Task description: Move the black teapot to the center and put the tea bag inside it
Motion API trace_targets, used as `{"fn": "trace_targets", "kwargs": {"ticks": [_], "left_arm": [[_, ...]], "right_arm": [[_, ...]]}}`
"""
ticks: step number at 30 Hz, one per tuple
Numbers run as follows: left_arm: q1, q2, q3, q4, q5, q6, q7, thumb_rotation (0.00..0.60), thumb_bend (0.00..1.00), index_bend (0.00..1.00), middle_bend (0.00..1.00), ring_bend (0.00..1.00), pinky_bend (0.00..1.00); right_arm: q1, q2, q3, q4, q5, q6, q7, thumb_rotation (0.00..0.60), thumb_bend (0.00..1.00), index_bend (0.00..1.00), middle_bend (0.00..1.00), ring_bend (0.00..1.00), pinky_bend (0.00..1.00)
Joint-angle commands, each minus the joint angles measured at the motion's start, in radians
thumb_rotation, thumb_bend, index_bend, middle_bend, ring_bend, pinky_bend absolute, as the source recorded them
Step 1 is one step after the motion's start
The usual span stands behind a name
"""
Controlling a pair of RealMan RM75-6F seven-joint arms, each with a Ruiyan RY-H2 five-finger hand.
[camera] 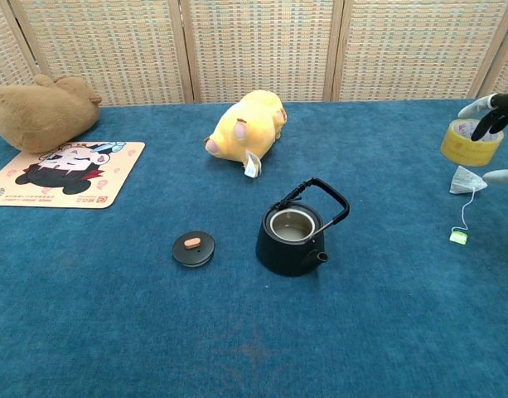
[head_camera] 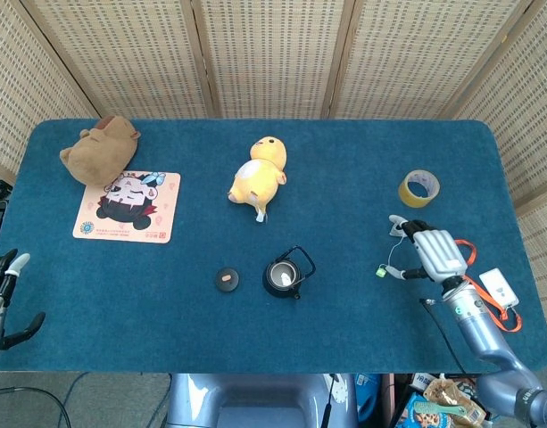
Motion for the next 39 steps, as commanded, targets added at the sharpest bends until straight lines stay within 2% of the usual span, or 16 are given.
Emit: {"fn": "trace_targets", "kwargs": {"ticks": [1, 5, 18, 39], "left_arm": [[-0.002, 0.005, -0.007, -0.003, -0.001, -0.004, 0.002, 0.600, 0.31, 0.00, 0.00, 0.00, 0.00], [-0.002, 0.012, -0.015, -0.009, -0.001, -0.007, 0.007, 0.600, 0.31, 0.00, 0.00, 0.00, 0.00], [-0.001, 0.008, -0.033, -0.006, -0.021, -0.028, 0.011, 0.600, 0.32, 0.00, 0.00, 0.00, 0.00], [-0.006, 0.085, -0.055, -0.071, -0.012, -0.039, -0.003, 0.600, 0.31, 0.00, 0.00, 0.00, 0.00]], "right_arm": [[0.011, -0.004, -0.004, 0.017, 0.001, -0.016, 0.006, 0.447, 0.35, 0.20, 0.39, 0.30, 0.47], [0.023, -0.006, -0.011, 0.032, -0.003, -0.033, 0.015, 0.467, 0.35, 0.23, 0.43, 0.36, 0.54], [0.043, -0.019, -0.038, 0.053, 0.004, -0.066, 0.005, 0.474, 0.35, 0.26, 0.51, 0.47, 0.65], [0.047, -0.020, -0.066, 0.041, -0.009, -0.063, 0.011, 0.495, 0.37, 0.35, 0.60, 0.57, 0.71]]}}
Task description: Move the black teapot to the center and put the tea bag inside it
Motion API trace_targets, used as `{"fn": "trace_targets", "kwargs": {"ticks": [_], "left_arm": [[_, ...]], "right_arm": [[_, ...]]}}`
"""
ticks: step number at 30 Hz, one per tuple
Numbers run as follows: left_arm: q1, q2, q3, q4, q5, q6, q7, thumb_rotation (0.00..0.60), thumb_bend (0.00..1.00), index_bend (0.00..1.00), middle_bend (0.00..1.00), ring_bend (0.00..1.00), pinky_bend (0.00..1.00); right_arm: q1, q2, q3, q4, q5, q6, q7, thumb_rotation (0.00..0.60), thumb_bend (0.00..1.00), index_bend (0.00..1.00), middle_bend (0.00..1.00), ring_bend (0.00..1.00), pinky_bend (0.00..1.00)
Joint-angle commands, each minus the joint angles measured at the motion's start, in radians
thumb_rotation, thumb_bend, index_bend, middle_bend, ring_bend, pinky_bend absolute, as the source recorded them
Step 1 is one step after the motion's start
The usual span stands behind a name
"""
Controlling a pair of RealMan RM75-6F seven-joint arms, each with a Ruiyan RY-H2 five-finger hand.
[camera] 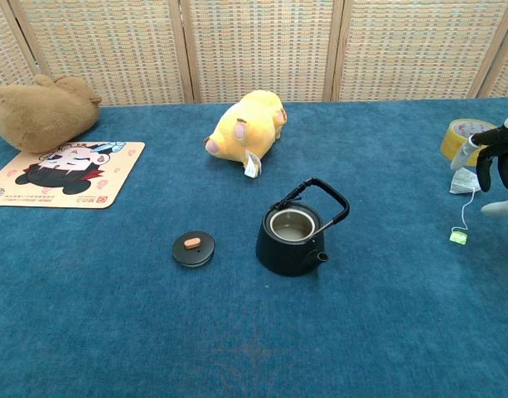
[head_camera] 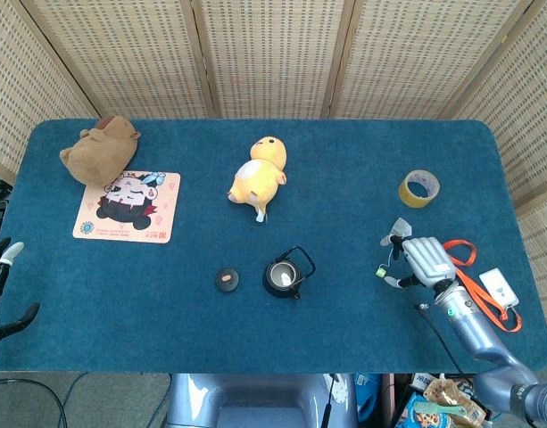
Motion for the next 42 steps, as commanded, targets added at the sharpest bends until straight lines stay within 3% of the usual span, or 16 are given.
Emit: {"fn": "trace_targets", "kwargs": {"ticks": [1, 21, 42], "left_arm": [[0.001, 0.004, -0.003, -0.005, -0.001, 0.003, 0.002, 0.600, 0.31, 0.00, 0.00, 0.00, 0.00], [0.004, 0.031, -0.021, -0.030, -0.014, 0.008, 0.011, 0.600, 0.31, 0.00, 0.00, 0.00, 0.00], [0.013, 0.027, -0.018, -0.016, -0.039, -0.006, 0.001, 0.600, 0.31, 0.00, 0.00, 0.00, 0.00]], "right_arm": [[0.001, 0.000, -0.002, 0.002, -0.003, -0.001, 0.001, 0.496, 0.37, 0.36, 0.60, 0.57, 0.71], [0.016, -0.083, -0.036, 0.164, -0.023, -0.038, 0.026, 0.514, 0.39, 0.51, 0.77, 0.75, 0.84], [0.076, -0.156, -0.033, 0.249, -0.005, -0.118, -0.024, 0.514, 0.42, 0.56, 0.82, 0.80, 0.87]]}}
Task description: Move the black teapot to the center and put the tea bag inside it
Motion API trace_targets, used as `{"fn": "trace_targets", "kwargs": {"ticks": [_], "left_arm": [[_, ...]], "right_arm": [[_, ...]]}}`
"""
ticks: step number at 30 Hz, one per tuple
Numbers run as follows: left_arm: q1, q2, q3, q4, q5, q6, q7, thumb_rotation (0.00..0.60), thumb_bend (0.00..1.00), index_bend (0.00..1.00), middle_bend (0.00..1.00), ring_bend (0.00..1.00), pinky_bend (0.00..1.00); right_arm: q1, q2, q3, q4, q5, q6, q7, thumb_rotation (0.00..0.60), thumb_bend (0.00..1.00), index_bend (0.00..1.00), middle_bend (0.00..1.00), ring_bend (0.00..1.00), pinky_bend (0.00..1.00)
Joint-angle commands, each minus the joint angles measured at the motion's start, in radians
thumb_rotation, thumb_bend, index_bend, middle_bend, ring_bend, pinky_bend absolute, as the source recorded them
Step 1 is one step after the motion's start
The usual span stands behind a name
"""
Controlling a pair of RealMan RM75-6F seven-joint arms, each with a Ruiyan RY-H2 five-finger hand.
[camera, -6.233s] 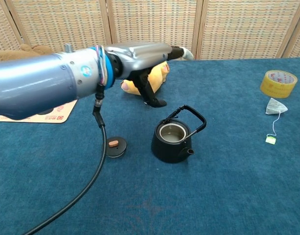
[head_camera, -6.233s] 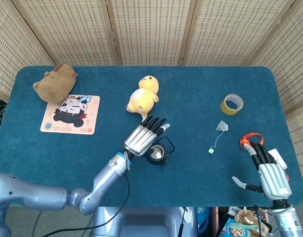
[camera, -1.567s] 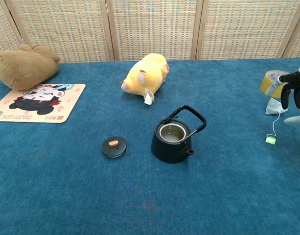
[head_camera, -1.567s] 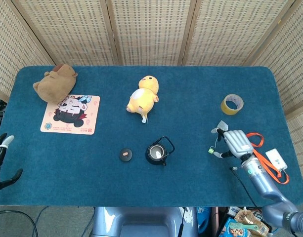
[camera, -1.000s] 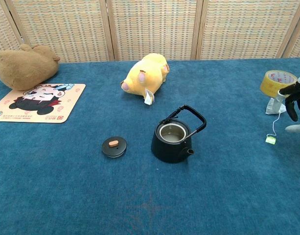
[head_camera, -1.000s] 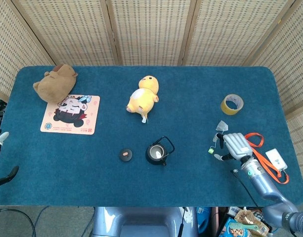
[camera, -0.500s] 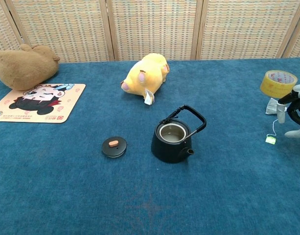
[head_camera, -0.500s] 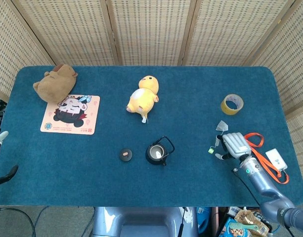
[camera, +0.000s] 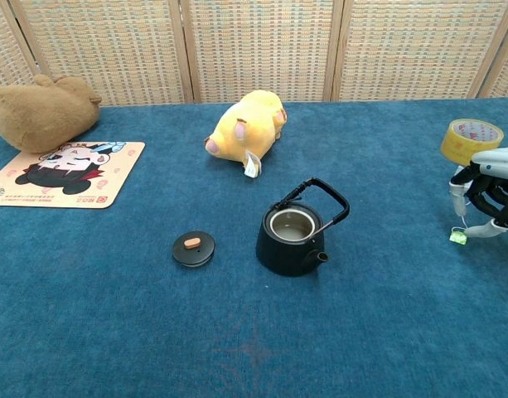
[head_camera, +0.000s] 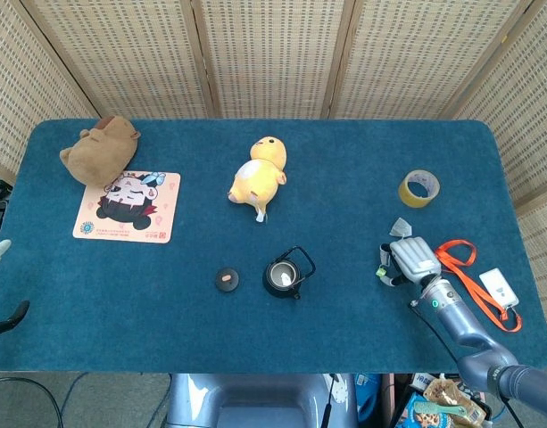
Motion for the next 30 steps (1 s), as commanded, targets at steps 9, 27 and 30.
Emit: {"fn": "trace_targets", "kwargs": {"ticks": [9, 27, 30], "left_arm": [[0.002, -0.003, 0.000, 0.007, -0.005, -0.005, -0.005, 0.600, 0.31, 0.00, 0.00, 0.00, 0.00], [0.007, -0.006, -0.003, 0.024, -0.013, -0.007, -0.025, 0.600, 0.32, 0.00, 0.00, 0.00, 0.00], [0.007, -0.006, -0.003, 0.025, -0.011, -0.007, -0.025, 0.600, 0.31, 0.00, 0.00, 0.00, 0.00]], "right_arm": [[0.006, -0.028, -0.006, 0.036, 0.012, -0.012, -0.017, 0.511, 0.45, 0.56, 0.82, 0.80, 0.87], [0.008, -0.057, -0.013, 0.066, 0.018, -0.019, -0.036, 0.513, 0.45, 0.58, 0.82, 0.80, 0.87], [0.009, -0.063, -0.014, 0.077, 0.018, -0.019, -0.036, 0.514, 0.45, 0.58, 0.82, 0.80, 0.87]]}}
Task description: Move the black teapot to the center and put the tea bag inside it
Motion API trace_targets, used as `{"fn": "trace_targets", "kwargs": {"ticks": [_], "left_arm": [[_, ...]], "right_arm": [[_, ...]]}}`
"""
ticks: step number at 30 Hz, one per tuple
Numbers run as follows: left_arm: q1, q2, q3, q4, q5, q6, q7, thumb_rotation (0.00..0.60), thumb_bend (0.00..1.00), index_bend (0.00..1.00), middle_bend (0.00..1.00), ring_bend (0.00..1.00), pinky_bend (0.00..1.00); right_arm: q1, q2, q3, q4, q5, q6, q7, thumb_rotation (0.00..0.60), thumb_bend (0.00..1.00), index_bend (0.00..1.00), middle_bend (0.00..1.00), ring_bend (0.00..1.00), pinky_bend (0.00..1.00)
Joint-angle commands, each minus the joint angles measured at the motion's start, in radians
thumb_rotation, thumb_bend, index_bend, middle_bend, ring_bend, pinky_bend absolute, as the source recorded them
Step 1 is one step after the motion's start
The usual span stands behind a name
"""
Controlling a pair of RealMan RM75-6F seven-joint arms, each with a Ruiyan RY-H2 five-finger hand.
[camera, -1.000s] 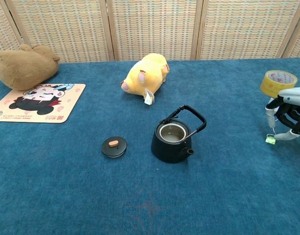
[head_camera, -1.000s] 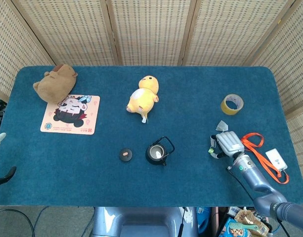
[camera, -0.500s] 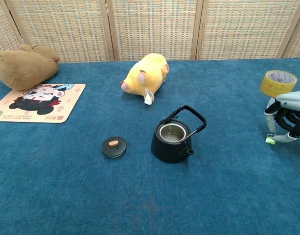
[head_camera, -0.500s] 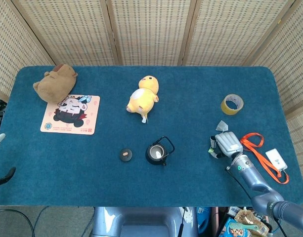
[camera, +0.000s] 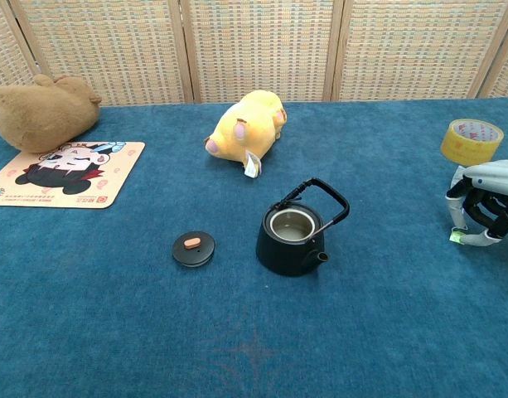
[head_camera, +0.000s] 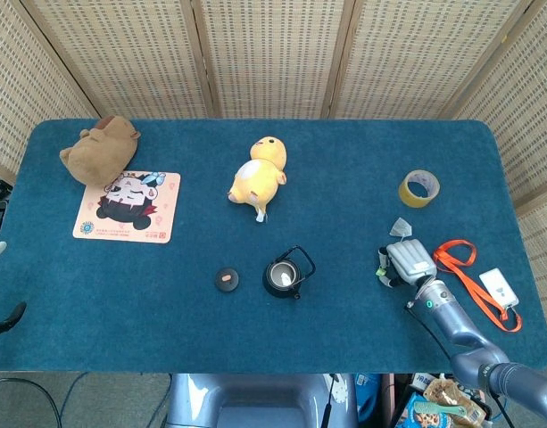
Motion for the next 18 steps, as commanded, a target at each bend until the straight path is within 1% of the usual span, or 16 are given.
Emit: {"fn": "trace_targets", "kwargs": {"ticks": [1, 18], "left_arm": [[0.000, 0.000, 0.000, 0.000, 0.000, 0.000, 0.000, 0.600, 0.31, 0.00, 0.00, 0.00, 0.00], [0.000, 0.001, -0.002, 0.002, -0.003, -0.003, -0.001, 0.600, 0.32, 0.00, 0.00, 0.00, 0.00]], "right_arm": [[0.000, -0.005, 0.000, 0.007, 0.000, -0.001, 0.001, 0.514, 0.45, 0.58, 0.82, 0.80, 0.87], [0.000, -0.025, -0.004, 0.040, 0.000, -0.009, 0.003, 0.514, 0.45, 0.58, 0.82, 0.80, 0.87]]}}
